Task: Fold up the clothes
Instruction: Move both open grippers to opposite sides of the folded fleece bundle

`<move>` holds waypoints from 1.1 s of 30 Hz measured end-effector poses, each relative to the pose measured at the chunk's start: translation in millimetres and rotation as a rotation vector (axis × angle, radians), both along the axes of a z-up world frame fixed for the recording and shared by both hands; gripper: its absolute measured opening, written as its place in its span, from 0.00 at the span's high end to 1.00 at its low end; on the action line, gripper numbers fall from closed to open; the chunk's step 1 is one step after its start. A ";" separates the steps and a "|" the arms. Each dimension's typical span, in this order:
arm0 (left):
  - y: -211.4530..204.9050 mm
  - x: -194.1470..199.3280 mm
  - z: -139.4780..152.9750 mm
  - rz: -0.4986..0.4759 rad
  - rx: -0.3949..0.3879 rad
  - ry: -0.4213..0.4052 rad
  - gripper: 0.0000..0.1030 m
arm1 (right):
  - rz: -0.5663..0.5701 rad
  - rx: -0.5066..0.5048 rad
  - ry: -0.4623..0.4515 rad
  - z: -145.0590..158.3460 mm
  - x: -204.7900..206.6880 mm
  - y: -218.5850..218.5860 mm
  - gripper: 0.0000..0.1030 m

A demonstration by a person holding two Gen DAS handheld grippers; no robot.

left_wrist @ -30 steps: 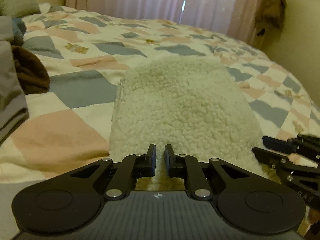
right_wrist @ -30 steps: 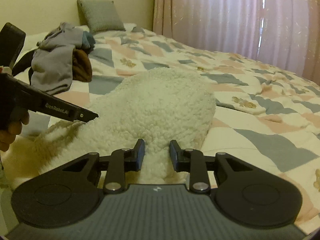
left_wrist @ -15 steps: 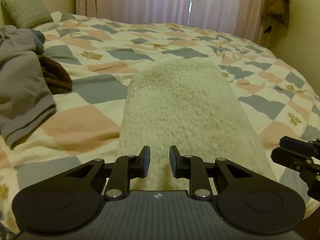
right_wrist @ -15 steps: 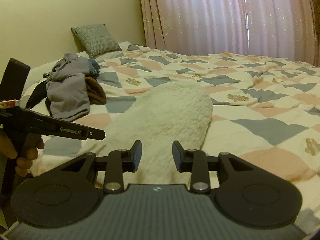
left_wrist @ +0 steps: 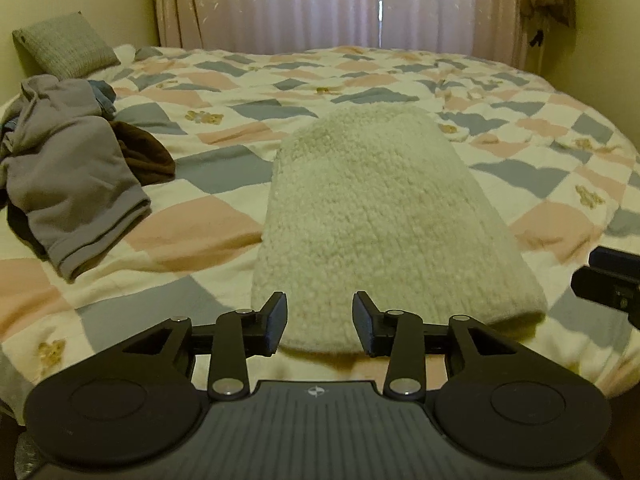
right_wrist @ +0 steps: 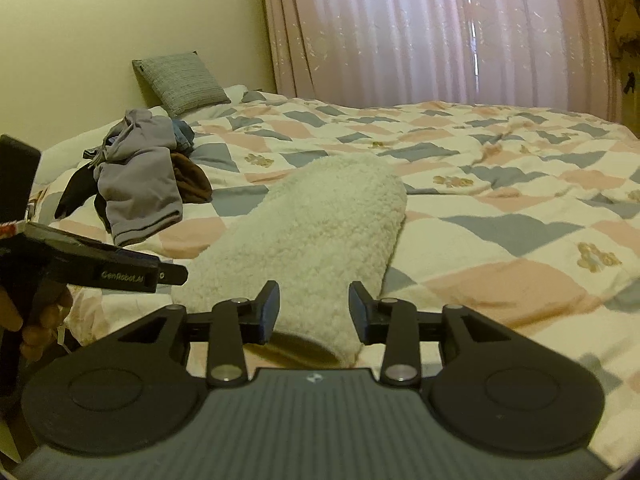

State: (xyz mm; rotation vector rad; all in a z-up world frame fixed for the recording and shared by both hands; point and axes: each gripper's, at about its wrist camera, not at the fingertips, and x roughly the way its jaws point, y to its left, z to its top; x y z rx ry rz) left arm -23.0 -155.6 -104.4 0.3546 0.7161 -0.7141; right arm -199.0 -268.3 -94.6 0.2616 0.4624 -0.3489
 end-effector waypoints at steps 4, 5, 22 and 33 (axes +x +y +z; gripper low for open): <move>9.8 -20.8 -1.1 -0.009 0.006 -0.010 0.60 | -0.015 0.008 -0.005 -1.1 -16.2 7.4 0.66; 12.7 -27.2 -1.1 -0.012 0.005 -0.013 0.59 | -0.018 0.008 -0.007 -1.0 -20.1 9.2 0.65; 37.9 -80.5 -0.4 -0.053 -0.011 -0.024 0.54 | -0.042 0.006 -0.029 3.2 -64.7 29.6 0.58; 40.6 4.5 -8.0 -0.068 -0.127 0.157 0.39 | -0.037 0.209 -0.021 -23.3 -42.5 -21.1 0.44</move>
